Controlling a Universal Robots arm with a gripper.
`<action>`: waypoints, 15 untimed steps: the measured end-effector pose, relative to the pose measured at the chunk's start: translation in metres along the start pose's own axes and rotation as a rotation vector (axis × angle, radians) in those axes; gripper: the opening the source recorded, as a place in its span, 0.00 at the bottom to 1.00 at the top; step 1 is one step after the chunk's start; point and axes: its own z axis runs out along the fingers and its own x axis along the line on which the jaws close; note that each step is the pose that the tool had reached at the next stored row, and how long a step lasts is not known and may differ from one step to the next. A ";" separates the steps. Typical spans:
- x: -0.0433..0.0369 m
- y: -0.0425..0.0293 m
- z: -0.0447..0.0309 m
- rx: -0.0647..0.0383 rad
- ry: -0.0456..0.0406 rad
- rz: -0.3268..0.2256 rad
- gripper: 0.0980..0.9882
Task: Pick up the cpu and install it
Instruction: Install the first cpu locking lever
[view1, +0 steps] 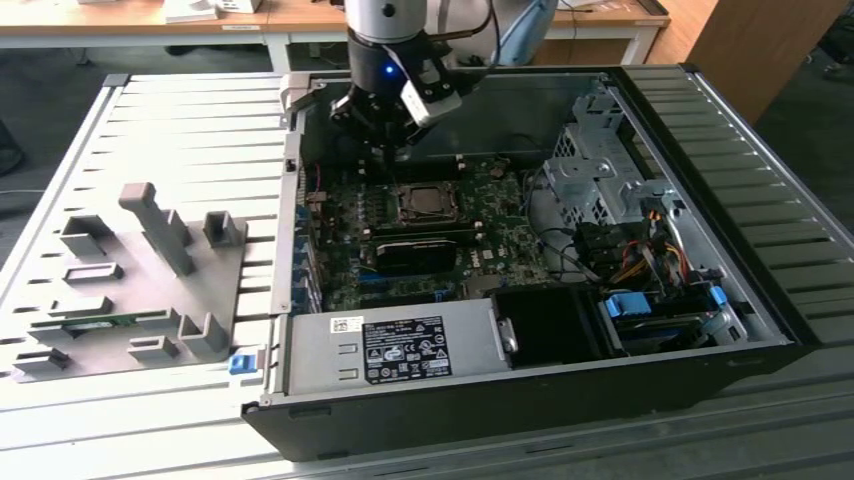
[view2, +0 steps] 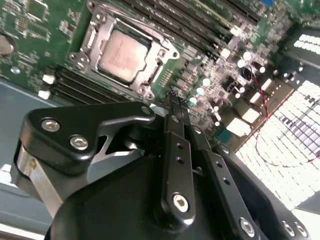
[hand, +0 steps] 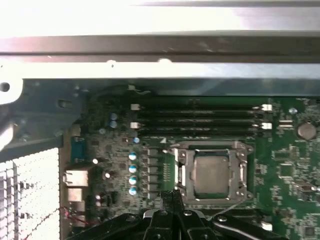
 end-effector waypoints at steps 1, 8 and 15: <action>0.0014 0.0014 0.0006 0.000 0.0000 0.000 0.01; 0.0073 0.0078 0.0047 -0.018 0.0003 0.000 0.01; 0.0130 0.0134 0.0107 -0.023 0.0004 0.000 0.01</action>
